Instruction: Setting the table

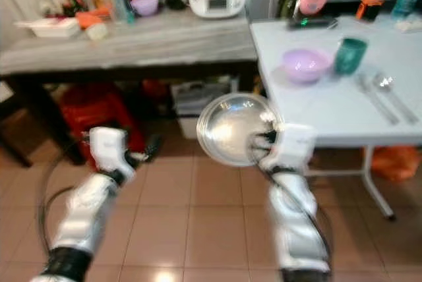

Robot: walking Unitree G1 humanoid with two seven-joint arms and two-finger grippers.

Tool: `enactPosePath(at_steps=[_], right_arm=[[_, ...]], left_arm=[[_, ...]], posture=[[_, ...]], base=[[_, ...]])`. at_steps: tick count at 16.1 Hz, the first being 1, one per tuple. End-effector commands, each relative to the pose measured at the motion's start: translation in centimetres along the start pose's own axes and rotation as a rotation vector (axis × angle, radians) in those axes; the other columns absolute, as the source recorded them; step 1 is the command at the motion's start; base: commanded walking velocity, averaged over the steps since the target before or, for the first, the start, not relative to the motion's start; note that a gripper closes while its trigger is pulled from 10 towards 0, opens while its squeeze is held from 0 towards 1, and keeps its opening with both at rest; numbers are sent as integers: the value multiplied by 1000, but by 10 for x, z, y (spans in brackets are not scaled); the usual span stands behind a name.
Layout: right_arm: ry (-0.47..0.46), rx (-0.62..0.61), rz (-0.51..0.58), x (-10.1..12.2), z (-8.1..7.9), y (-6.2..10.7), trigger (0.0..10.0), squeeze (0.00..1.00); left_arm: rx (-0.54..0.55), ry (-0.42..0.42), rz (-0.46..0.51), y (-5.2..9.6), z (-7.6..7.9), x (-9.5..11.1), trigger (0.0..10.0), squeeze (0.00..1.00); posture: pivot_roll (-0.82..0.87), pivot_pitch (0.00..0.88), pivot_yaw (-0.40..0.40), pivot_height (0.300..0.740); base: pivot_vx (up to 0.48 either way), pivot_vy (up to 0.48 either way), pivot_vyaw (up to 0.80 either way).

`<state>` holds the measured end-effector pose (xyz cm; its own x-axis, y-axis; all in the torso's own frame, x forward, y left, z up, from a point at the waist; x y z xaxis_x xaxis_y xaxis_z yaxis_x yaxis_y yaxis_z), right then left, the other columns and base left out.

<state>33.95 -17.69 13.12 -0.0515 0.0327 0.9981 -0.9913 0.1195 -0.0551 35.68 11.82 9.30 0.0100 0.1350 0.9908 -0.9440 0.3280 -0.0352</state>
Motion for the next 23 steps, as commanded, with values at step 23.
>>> enactPosePath(at_steps=[23], right_arm=[[23, -8, 83, 21, 5, 11, 10000, 0]], left_arm=[[64, -75, 9, 9, -20, 2, 10000, 0]], posture=[[-80, 0, 71, 740]], base=[[180, 94, 346]])
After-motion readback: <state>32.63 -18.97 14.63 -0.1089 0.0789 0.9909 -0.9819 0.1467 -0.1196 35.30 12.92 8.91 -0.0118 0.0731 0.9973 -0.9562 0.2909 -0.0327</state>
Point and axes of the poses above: a point about 5 cm out from each wrist's last joint towards the gripper, its own y axis pointing back from the gripper into the wrist, its own x axis along the axis of the wrist's last joint, z = x × y, the point moved 5 cm from there along -y, pointing out of the wrist towards the gripper, and after that the axes turned 3 degrees about y, right-handed, at the moved point
